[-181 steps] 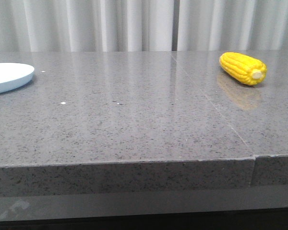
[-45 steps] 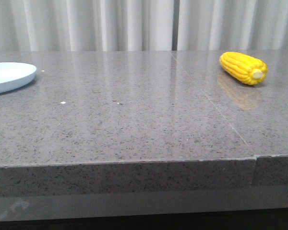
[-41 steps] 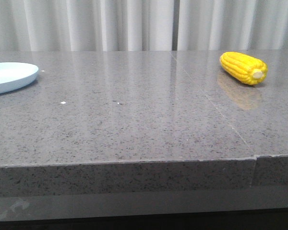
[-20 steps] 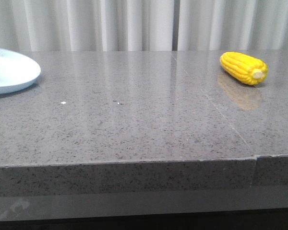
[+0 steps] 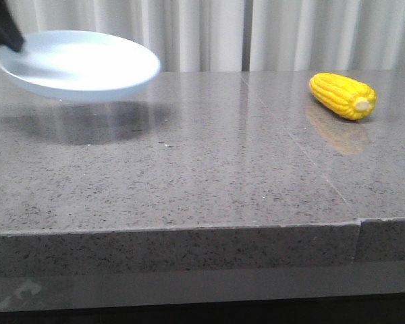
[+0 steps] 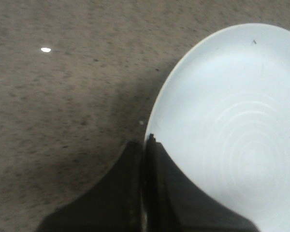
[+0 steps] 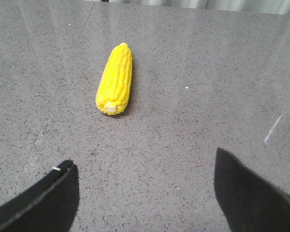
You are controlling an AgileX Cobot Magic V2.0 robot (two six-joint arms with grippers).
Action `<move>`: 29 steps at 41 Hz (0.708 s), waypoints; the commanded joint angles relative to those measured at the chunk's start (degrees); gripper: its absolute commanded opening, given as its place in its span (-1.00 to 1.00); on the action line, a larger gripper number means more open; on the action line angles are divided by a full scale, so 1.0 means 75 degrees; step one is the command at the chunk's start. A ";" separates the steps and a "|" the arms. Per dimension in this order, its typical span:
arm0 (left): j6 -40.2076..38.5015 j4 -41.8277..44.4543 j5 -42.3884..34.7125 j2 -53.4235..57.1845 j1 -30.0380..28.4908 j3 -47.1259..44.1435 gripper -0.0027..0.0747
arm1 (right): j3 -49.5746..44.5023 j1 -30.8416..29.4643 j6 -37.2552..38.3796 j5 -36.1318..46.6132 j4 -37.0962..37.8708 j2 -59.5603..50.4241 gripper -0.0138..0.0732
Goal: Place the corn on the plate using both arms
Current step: 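Lift the plate with the left gripper and set it nearer the table center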
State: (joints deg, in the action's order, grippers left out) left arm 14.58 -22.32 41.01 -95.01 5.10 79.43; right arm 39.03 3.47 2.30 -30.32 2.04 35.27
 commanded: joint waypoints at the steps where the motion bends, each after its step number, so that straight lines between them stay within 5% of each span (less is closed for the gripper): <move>1: -0.0023 -0.0280 -0.0478 0.0033 0.0491 0.0253 -0.98 | 0.0257 -0.0047 -0.0060 0.0615 0.0095 0.0064 0.69; 15: -0.0023 -0.1182 -0.0889 -0.0868 0.1391 0.0253 -0.92 | 0.0257 -0.0047 -0.0060 0.0615 0.0095 0.0064 0.69; 25: -0.0023 -0.1185 -0.0897 -0.0847 0.1359 0.0253 0.06 | 0.0257 -0.0047 -0.0060 0.0615 0.0095 0.0064 0.69; 29: -0.0023 -0.0775 -0.0911 -0.0508 0.1328 0.0253 0.24 | 0.0257 -0.0047 -0.0060 0.0615 0.0095 0.0064 0.69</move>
State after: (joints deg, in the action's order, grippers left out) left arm 14.58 -28.96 36.49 -104.23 15.17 79.43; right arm 39.03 3.47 2.30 -30.32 2.04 35.27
